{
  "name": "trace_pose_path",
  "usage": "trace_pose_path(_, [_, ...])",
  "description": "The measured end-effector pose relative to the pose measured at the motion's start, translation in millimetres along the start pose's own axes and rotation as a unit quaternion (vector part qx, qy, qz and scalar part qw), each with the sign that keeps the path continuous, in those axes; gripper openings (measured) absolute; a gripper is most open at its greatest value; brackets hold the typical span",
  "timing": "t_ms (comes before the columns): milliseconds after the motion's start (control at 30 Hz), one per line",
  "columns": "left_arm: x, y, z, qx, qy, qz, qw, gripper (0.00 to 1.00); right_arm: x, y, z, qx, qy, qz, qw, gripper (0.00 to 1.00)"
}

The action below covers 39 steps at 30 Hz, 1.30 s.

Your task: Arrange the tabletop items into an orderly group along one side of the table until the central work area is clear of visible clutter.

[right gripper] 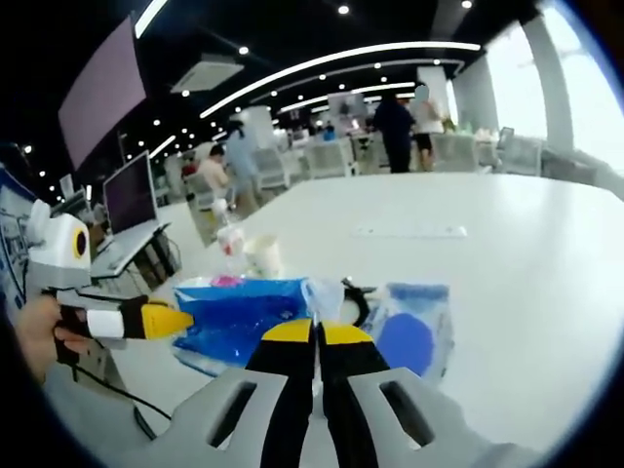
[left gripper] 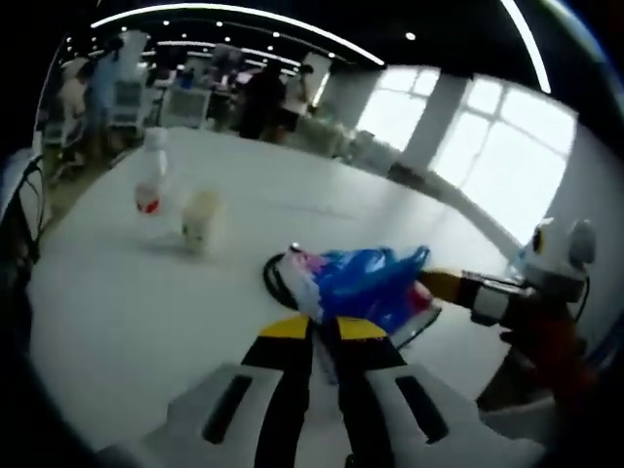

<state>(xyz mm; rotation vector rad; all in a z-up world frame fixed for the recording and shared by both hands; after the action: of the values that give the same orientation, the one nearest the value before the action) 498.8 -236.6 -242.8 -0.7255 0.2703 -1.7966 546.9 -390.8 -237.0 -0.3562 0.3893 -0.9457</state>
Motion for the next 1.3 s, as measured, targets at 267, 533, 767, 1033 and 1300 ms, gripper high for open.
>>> trace_pose_path(267, [2.5, -1, 3.2, 0.001, 0.007, -0.010, 0.9999, 0.24, 14, -4, 0.6, -0.004, -0.006, -0.016, 0.9999, 0.01])
trace_pose_path(533, [9.4, 0, 4.7, 0.000, 0.029, -0.020, 0.9994, 0.39, 30, -8, 1.4, -0.005, 0.000, -0.030, 0.9995, 0.01])
trace_pose_path(767, [12.5, 3, 4.9, 0.001, 0.046, -0.023, 0.9987, 0.54, 37, -10, -0.3, -0.008, -0.002, -0.035, 0.9993, 0.01])
trace_pose_path(1033, [16.8, 7, 5.1, 0.001, 0.066, -0.030, 0.9973, 0.83, 51, -14, 4.1, -0.002, -0.004, -0.037, 0.9993, 0.01])
trace_pose_path(1300, [17.7, 9, 6.4, 0.008, 0.089, -0.029, 0.9956, 0.99, 65, -18, 12.9, 0.006, -0.008, -0.046, 0.9989, 0.01])
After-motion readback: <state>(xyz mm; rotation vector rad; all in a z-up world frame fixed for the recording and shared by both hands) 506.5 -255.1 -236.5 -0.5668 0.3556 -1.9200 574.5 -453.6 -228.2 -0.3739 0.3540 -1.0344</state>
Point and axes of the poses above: the point that each gripper's makers call its tool centre point, and the gripper's own axes: y roughly forward along the fingers, x roughly to its right, z roughly out of its top, the point moved 4 cm from there along -y, roughly backward along the fingers, and after that the axes turned 3 degrees about -x, right-handed, at the moved point
